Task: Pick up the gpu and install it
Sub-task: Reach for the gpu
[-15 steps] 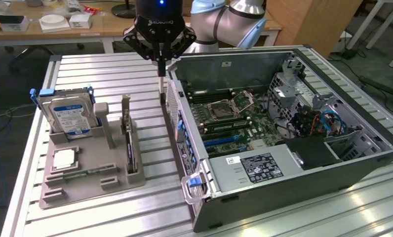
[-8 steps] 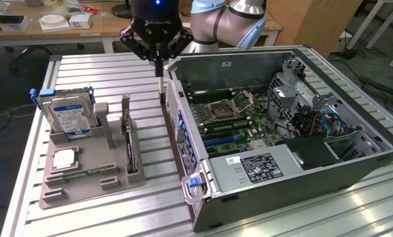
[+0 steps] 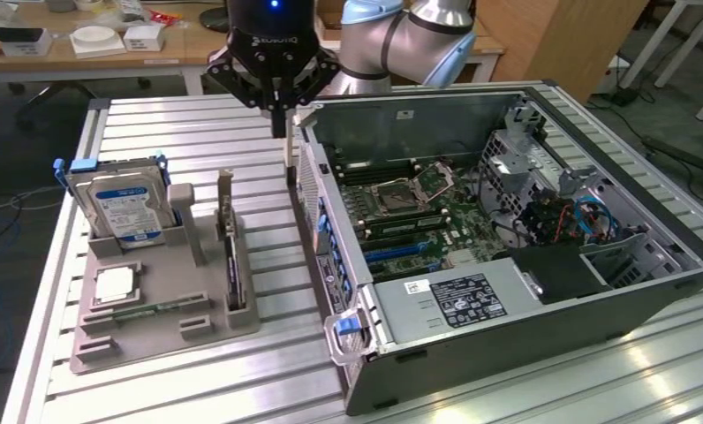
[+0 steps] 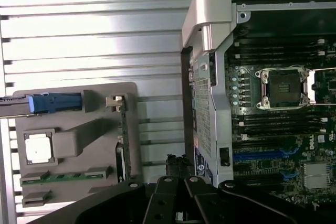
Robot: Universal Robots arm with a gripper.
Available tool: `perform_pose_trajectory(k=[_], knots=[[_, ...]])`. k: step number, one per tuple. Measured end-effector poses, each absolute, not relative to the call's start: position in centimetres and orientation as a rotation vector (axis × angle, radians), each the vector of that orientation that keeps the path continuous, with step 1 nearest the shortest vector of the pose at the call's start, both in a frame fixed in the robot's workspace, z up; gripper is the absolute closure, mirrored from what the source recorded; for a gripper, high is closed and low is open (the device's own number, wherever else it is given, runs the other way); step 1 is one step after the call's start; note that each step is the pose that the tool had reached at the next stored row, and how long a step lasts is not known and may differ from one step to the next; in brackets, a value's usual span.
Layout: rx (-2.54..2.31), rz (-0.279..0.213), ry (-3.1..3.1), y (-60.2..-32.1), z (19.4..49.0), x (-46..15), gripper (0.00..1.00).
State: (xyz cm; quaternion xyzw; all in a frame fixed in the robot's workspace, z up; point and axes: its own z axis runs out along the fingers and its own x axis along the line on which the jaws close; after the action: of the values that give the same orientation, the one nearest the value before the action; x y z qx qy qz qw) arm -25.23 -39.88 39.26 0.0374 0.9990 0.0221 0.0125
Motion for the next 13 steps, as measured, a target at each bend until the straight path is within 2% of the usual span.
perform_pose_trajectory(k=[13], knots=[[0.116,0.069,3.114,-39.89,39.25,-26.23,0.90]])
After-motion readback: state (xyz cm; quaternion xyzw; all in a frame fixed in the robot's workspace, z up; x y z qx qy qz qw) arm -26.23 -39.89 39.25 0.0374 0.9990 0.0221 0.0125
